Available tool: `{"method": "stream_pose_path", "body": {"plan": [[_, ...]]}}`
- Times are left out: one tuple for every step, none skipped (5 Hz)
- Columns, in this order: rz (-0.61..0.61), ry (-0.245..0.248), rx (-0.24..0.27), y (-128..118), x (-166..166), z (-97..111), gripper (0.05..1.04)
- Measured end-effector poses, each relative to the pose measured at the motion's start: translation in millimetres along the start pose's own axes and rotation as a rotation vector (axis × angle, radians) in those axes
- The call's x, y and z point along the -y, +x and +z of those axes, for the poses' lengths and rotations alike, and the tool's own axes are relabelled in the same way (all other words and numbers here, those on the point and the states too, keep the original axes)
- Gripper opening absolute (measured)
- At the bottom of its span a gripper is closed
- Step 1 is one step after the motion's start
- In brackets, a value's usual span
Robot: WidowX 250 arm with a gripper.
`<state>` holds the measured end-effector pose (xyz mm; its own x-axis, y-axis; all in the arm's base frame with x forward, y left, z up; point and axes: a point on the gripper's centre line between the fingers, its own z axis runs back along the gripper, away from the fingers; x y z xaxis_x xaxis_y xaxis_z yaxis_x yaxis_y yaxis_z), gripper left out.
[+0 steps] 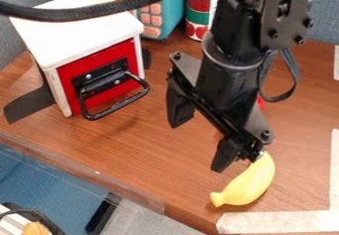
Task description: Open the drawer
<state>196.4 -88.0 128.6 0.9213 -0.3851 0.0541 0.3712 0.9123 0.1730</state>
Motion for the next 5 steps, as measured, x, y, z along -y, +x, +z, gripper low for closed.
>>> {"method": "stream_pose_path", "body": {"plan": [[-0.008,0.003,-0.021,-3,1,-5,0.999],[0.02,-0.001,-0.039,-5,-12,-17,0.999],[0.052,-0.001,-0.082,-10,-32,-37,0.999],[0.068,0.003,-0.103,-14,-53,-48,0.999],[0.027,0.021,-0.108,-19,-71,-65,0.999]]}}
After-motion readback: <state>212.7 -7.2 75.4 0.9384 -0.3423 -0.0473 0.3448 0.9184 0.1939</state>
